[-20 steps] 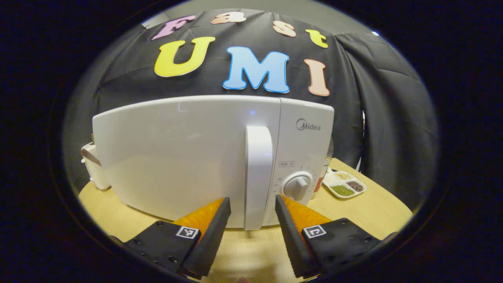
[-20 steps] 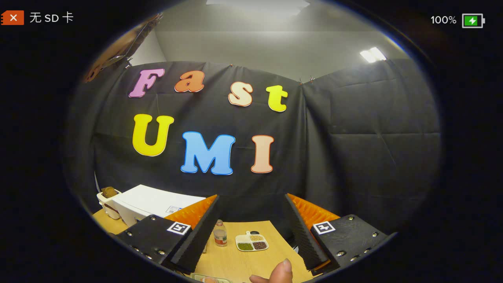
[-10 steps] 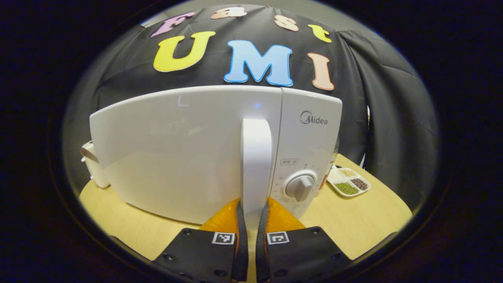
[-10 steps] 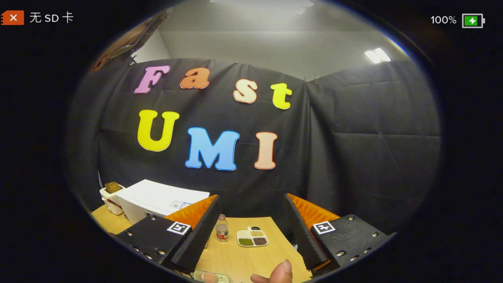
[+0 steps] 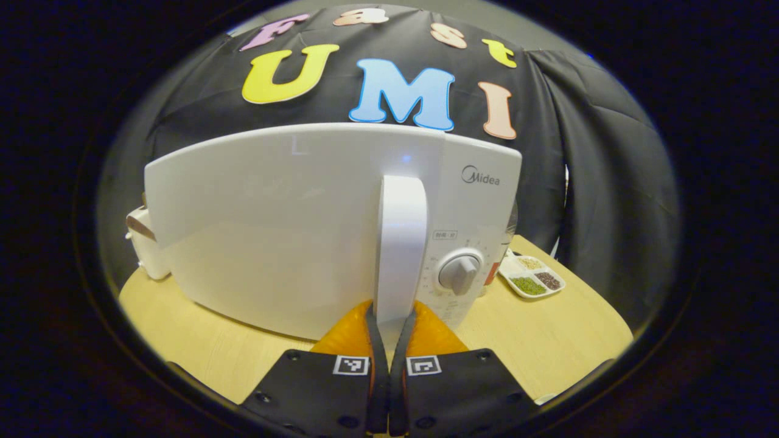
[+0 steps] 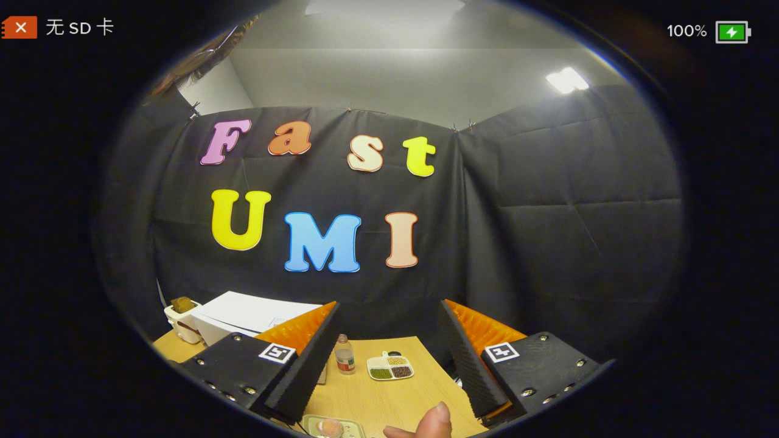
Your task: Open the microwave oven with the left hand, put the food in, and close the microwave oven.
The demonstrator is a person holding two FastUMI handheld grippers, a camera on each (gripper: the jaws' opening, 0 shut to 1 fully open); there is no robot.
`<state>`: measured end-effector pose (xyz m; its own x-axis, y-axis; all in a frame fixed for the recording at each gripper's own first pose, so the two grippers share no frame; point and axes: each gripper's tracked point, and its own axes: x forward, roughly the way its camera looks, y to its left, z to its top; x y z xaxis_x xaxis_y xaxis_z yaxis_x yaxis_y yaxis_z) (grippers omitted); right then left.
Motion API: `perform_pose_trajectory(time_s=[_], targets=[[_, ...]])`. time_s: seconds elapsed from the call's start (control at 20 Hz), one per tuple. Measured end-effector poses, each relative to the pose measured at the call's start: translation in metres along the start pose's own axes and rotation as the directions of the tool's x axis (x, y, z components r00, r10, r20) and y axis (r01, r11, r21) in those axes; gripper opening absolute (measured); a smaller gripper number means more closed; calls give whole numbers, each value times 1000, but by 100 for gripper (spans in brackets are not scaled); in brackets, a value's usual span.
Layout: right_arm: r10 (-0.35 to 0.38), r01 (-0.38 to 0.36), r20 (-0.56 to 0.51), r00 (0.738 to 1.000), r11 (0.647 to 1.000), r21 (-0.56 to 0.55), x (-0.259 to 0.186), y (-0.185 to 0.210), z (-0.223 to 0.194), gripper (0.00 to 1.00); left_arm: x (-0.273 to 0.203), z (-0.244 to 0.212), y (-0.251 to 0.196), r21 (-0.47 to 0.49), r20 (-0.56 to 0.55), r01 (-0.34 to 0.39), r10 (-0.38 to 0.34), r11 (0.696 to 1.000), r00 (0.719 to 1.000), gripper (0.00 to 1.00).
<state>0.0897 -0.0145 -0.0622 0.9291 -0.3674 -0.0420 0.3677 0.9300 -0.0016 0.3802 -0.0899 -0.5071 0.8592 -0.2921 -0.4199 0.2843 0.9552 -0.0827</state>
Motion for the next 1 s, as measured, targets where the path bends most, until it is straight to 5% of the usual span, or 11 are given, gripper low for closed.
perform_pose_trajectory(time_s=[0.25,0.5,0.75,1.0], targets=[[23,-21,-33,999,998,58,-17,-7,-15,97,-51,-18,10,22,-9,48,-48,999,999,8],[78,-71,-63,995,991,109,-33,-18,-30,97,-119,-39,41,40,-42,21,-20,999,999,8],[166,-152,-85,982,977,151,-47,-33,-46,98,-191,-62,97,57,-97,-102,107,993,990,16],[252,-232,-124,960,960,158,-59,-41,-77,98,-244,-80,174,67,-137,-278,285,958,949,19]])
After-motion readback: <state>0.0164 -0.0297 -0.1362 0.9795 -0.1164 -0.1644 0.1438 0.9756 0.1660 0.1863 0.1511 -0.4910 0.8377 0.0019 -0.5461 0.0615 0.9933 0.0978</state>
